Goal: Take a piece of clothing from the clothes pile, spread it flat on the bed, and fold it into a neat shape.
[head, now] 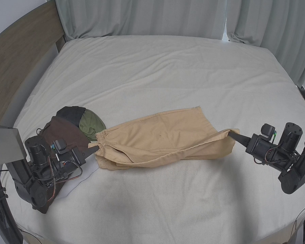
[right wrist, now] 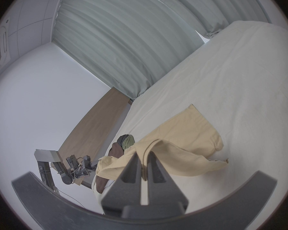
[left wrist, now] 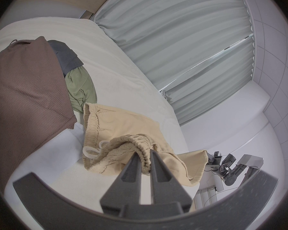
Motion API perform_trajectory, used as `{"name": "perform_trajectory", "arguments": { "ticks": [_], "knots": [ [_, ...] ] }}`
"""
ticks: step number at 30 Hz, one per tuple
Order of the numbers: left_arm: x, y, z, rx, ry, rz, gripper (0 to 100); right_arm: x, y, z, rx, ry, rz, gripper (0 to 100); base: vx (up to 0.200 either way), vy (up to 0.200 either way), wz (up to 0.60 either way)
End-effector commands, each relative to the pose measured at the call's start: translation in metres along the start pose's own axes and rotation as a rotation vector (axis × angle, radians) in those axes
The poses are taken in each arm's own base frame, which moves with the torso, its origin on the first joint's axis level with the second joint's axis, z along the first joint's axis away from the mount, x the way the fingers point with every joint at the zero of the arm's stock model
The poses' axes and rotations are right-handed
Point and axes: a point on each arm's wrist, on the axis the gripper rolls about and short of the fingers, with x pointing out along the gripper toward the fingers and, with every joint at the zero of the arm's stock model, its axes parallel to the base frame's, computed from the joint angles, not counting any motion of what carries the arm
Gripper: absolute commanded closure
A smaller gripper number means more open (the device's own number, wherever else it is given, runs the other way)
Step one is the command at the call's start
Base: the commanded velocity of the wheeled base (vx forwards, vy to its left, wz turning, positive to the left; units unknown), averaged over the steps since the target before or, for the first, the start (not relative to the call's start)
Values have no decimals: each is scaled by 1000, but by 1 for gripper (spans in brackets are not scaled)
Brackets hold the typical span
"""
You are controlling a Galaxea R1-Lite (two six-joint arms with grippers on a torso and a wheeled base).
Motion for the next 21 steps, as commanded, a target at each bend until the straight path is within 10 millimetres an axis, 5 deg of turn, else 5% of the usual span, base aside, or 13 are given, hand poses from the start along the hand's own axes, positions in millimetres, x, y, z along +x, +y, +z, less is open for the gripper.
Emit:
{"name": "perform_trajectory", "arguments": {
  "ticks": [1,21],
  "knots": [
    [3,0,-1,1,0,1,100,8,-4,8,-14,-29,12,100,0,0,0],
    [11,1,8,-11,-69,25,100,42,-9,47,-13,-60,20,100,0,0,0]
  ]
}}
